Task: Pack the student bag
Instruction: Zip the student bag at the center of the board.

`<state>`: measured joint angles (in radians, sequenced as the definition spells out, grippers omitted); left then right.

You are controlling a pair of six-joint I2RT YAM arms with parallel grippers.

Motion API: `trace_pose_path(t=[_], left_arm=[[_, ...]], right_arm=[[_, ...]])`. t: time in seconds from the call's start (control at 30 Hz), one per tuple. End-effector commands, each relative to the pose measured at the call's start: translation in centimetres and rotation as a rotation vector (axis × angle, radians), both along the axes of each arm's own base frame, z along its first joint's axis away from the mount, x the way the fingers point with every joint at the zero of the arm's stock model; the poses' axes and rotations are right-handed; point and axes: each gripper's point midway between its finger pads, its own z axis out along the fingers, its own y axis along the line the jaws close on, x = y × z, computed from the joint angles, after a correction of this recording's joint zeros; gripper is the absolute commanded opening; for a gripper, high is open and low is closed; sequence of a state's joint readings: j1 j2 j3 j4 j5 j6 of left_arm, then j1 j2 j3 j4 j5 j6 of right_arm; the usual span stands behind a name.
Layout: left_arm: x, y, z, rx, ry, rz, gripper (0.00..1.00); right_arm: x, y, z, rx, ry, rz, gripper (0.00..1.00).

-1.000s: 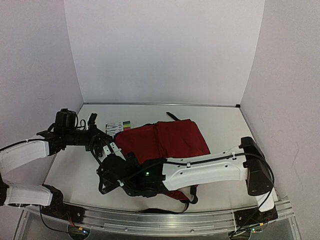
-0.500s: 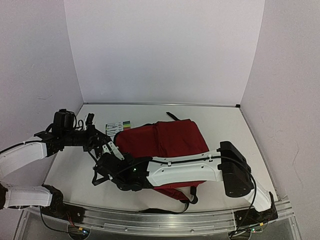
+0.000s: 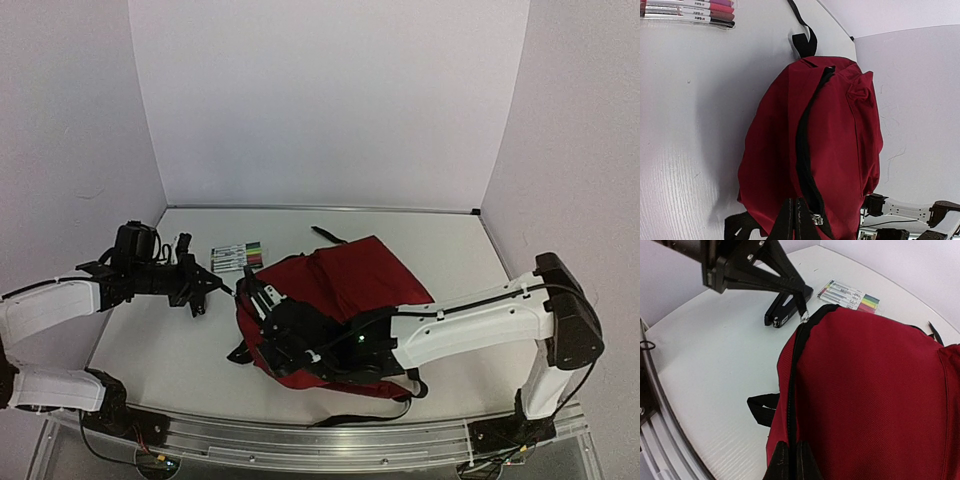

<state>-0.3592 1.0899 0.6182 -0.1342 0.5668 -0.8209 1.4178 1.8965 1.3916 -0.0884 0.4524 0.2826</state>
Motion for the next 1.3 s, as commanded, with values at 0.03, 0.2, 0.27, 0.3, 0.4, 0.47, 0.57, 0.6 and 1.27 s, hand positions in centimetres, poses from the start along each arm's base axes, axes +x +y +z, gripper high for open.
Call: trace_pose_path(t=[0.03,0.2,0.27,0.3,0.4,0.47,0.57,0.6,1.27], left_arm=[[3.3,0.0,1.4,-0.029,-0.077,0.052,0.00],[4.5,-0.8,1.1,-0.040,-0.081,0.030,0.00],[4.8,-0.9,0.6,-0.036,-0.073,0.027,0.00],[5.0,-1.0,0.6,-0.038,-0.077,0.024,0.00],[5.6,-1.4,0.3,-0.040,-0.078,0.009,0.00],[6.0,-1.9,0.0,-0.045,-0.079,-0.011,0.00],[6.4,-2.4,-0.7,-0.048,-0.069,-0.038,0.00],[6.5,-2.6,-0.9,-0.051,-0.067,-0.049,0.00],[2.4,-7.0,-2.8,-0.126,-0.006,-0.250,0.00]], right_arm=[[-4.2,-2.3,-0.9,0.018,0.134,0.095,0.00],[-5.5,-4.3,-0.5,0.045,0.182,0.084,0.00],[-5.7,-5.0,0.4,0.075,0.195,0.072,0.00],[-5.8,-5.4,0.6,0.081,0.200,0.067,0.00],[-6.0,-6.9,1.5,0.114,0.221,0.050,0.00],[-6.2,-8.0,2.0,0.135,0.240,0.037,0.00],[-6.4,-9.8,1.4,0.123,0.266,0.017,0.00],[-6.5,-10.4,0.8,0.110,0.278,0.009,0.00],[-4.8,-5.3,-0.2,0.043,0.228,-0.064,0.56]])
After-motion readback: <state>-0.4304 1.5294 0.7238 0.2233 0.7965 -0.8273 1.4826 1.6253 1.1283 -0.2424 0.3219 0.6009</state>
